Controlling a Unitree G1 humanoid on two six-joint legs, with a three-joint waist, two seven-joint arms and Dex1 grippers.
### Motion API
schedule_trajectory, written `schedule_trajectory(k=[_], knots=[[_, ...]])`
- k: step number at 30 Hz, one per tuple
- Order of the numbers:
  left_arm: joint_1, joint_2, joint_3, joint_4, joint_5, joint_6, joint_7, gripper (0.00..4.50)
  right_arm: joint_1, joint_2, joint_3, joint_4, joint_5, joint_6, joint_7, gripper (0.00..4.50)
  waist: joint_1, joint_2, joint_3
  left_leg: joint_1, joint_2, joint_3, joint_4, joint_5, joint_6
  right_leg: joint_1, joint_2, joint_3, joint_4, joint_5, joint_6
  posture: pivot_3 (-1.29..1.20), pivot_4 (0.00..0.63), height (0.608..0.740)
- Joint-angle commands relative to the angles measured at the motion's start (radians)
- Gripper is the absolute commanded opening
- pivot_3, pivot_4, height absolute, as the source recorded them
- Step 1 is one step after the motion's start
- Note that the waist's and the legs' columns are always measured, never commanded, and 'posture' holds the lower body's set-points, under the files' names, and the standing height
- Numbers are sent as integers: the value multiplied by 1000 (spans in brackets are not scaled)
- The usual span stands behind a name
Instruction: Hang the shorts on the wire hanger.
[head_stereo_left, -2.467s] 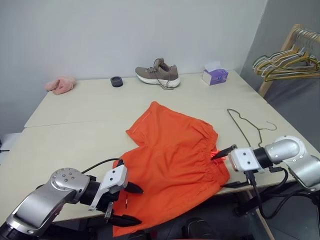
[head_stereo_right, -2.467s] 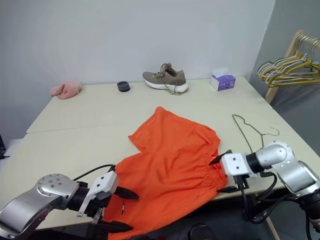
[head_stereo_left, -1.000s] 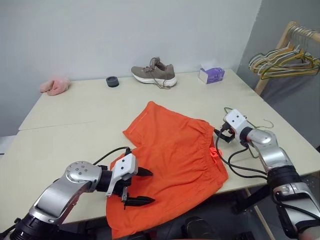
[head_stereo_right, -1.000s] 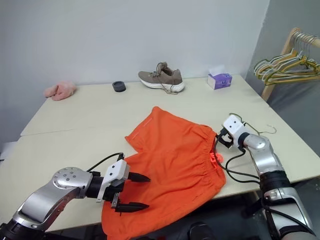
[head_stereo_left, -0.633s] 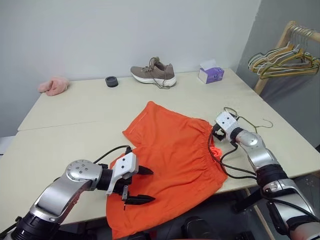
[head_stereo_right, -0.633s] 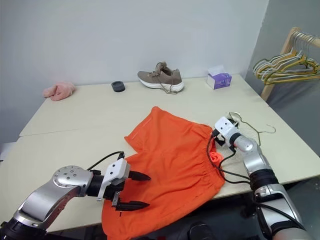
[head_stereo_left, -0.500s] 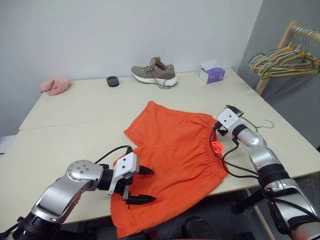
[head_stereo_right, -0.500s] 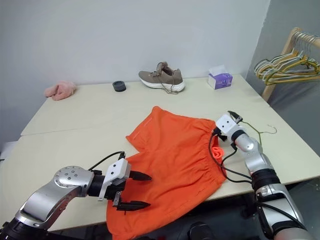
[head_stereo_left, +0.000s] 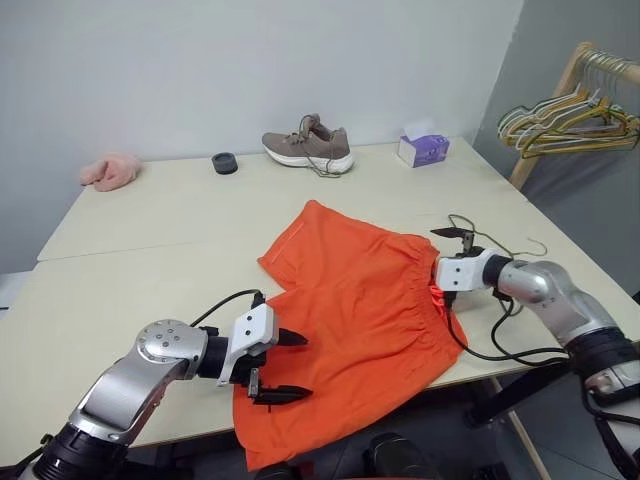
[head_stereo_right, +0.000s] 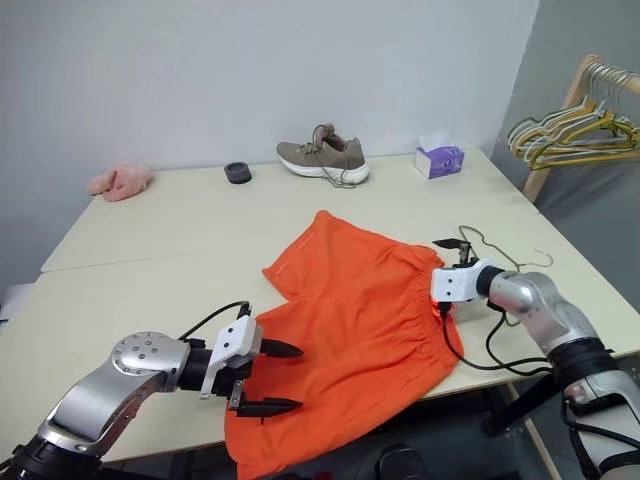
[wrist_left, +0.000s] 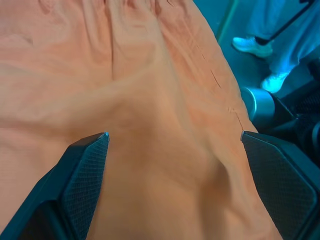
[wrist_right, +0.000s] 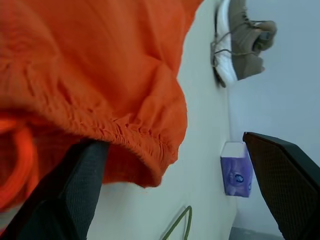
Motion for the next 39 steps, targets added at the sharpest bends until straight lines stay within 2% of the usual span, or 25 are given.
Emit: schedule_trajectory(k=[1,5,10,15,26,30,34,39], knots=[[-39,-38,15,-2,-5,-16,41,4466,33,22,-175,-100,222,320,88,4500,3,0,0,0,0,-1,0,0,0,1,0,-1,0,0,0,-188,14,740],[-80,-100,34,-18,-50,19,83,4466,51,104,-354,-169,408,698,55,4500,3,0,0,1,0,-1,1,0,0,2,0,-1,0,0,0,-188,14,740],[-151,-152,53,-10,-90,43,122,4466,26,182,-468,-151,461,920,-87,4500,0,0,0,1,0,-2,1,0,0,2,1,-2,0,0,0,-208,15,740],[-202,-154,54,-1,-100,49,121,4466,-31,195,-465,6,415,972,-214,4500,-5,0,0,1,-1,0,0,0,0,1,1,0,0,0,1,-212,15,740],[-181,-140,48,18,-70,5,108,4466,-181,164,-423,420,403,926,-197,4500,-31,0,0,0,-1,1,0,0,0,1,1,1,-1,0,1,-193,12,740],[-176,-138,48,23,-64,-5,107,4500,-238,152,-423,560,409,926,-181,3590,-32,0,0,0,-1,1,0,0,0,1,1,1,-2,1,1,-190,11,740],[-177,-138,46,33,-57,-14,106,4500,-268,144,-400,659,394,911,-159,2134,-29,-2,-2,1,-1,0,0,0,0,3,1,0,-3,1,1,-187,10,740],[-173,-140,49,32,-51,-17,113,4500,-247,157,-341,685,347,846,-180,456,-27,-8,-6,1,-1,-1,0,0,0,5,1,-1,-5,1,2,-185,9,740]])
